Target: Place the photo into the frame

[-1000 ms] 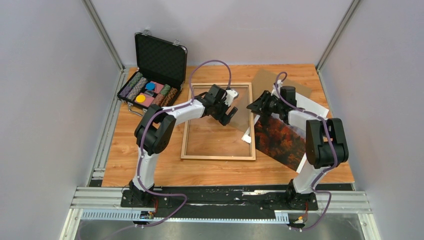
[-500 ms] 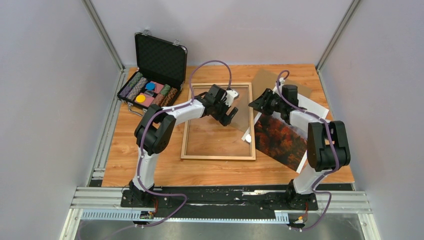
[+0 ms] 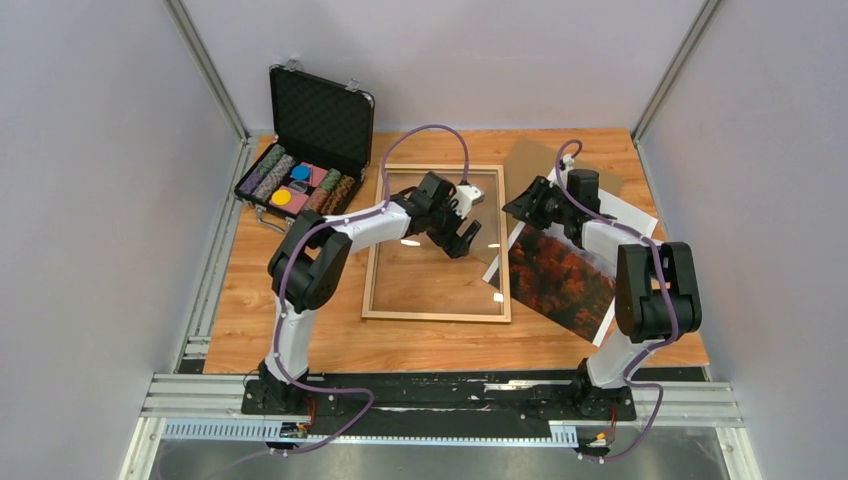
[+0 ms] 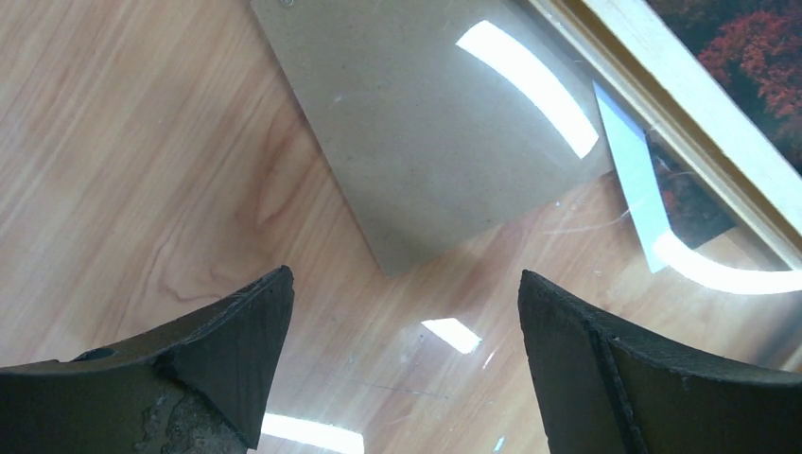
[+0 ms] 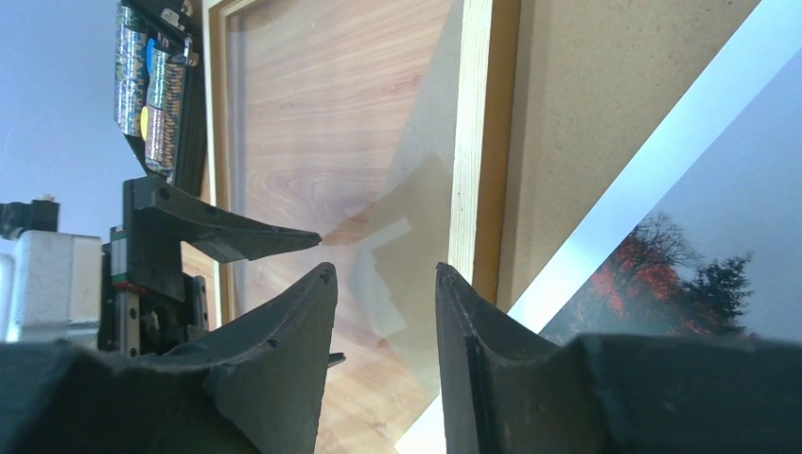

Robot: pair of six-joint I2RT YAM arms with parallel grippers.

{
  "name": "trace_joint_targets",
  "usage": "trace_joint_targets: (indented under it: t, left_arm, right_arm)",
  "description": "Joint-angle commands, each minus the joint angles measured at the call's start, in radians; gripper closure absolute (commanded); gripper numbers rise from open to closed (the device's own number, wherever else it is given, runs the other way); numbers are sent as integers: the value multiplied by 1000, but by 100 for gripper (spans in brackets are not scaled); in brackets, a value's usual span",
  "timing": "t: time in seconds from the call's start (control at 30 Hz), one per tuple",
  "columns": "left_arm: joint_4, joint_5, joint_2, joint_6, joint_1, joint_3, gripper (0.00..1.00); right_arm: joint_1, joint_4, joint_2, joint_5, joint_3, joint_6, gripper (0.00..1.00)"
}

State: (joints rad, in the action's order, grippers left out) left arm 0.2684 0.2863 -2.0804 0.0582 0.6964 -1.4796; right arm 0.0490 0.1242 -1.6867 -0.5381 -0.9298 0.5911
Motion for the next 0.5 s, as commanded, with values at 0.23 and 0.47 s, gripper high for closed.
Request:
trace_joint_targets:
  t: [0.23,0.47]
  left_arm:
    - [-27,-133,200,-21,15,58,0]
    - [-33,-357,308,17,-12,88,0]
  right_arm:
    - [-2,10,14,15,-57,-148,57]
    - [-3,4,-41,15,-136,-202,56]
